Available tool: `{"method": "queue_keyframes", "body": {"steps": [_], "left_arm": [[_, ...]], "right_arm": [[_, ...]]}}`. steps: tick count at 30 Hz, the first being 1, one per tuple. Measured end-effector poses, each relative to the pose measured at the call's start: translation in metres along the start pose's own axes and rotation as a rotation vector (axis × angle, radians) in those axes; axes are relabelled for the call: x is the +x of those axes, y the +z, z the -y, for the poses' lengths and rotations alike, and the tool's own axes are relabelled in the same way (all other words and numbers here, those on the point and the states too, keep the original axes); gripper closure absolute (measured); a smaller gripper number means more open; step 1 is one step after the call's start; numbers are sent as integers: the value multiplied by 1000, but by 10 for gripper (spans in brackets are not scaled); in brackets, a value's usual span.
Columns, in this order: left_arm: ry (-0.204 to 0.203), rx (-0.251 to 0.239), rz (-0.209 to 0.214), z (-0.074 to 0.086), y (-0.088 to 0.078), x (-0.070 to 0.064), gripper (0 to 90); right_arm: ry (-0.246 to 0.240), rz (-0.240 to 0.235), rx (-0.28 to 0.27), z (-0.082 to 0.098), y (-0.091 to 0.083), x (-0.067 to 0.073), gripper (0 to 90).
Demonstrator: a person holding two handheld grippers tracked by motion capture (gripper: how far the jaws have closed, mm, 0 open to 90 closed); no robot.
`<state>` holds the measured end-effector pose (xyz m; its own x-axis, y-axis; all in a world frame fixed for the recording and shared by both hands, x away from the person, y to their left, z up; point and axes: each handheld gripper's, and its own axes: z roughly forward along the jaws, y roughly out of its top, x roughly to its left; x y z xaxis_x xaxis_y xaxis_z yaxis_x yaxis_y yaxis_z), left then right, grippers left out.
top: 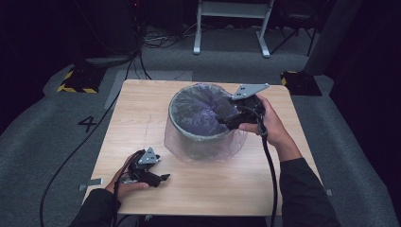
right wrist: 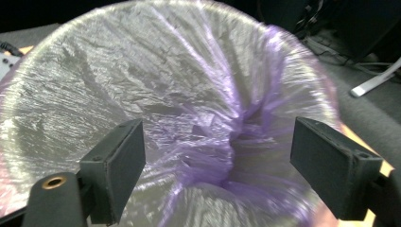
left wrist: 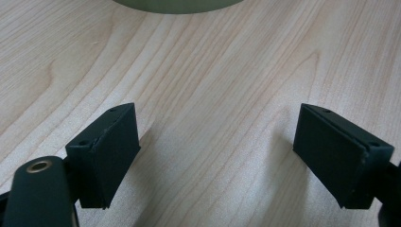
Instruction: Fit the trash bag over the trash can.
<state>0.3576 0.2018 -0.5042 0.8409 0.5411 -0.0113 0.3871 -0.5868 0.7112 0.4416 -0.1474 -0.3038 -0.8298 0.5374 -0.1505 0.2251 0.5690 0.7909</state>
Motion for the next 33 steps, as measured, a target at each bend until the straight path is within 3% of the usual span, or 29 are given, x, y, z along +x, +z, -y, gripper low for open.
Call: {"method": "queue_keyframes", "body": {"steps": [2, 12, 27, 29, 33], "left_arm": [[0, 0, 0, 0, 0, 0, 146], [0, 0, 0, 0, 0, 0, 146], [0, 0, 0, 0, 0, 0, 146], [0, 0, 0, 0, 0, 0, 146], [0, 0, 0, 0, 0, 0, 146]], "right_arm": [[21, 5, -19, 4, -7, -1, 187], [16, 59, -74, 15, -30, 2, 199], [-10, 131, -55, 40, -51, 7, 193], [-14, 161, -57, 48, -54, 8, 194], [-4, 174, -61, 58, -58, 8, 194]]}}
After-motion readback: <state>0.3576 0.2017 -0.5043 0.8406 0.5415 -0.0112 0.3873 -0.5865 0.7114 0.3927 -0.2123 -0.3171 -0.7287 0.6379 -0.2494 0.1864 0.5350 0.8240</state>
